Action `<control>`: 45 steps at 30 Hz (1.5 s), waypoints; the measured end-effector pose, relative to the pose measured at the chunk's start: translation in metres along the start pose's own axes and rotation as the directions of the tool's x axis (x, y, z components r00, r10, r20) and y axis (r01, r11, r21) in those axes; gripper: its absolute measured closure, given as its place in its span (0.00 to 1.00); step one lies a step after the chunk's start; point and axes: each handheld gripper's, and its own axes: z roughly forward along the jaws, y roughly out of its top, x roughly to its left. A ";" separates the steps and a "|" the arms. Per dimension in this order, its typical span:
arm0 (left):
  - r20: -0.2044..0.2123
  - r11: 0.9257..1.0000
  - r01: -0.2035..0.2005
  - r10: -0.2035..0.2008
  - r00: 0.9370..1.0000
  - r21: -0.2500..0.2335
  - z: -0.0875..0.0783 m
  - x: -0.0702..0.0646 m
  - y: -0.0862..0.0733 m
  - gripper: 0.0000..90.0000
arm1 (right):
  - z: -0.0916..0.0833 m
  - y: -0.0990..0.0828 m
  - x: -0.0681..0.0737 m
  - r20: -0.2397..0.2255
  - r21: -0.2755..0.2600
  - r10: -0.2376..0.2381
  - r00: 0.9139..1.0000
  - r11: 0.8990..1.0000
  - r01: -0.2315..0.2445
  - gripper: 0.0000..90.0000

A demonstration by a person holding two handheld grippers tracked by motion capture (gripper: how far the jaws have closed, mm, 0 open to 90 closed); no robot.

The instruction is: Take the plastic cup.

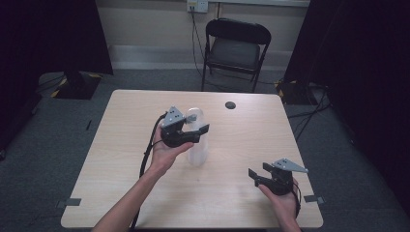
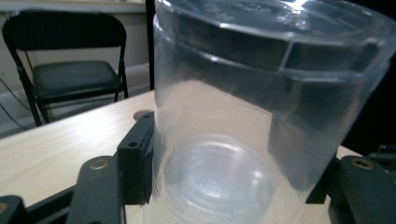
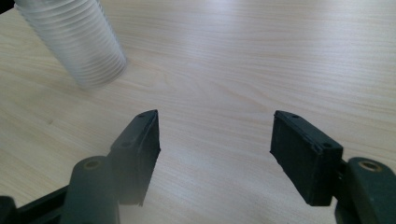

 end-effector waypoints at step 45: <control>0.038 0.991 0.126 -0.125 0.991 -0.050 -0.065 0.005 0.019 0.42 | 0.005 0.007 0.023 -0.055 0.004 -0.081 0.995 0.997 0.082 0.39</control>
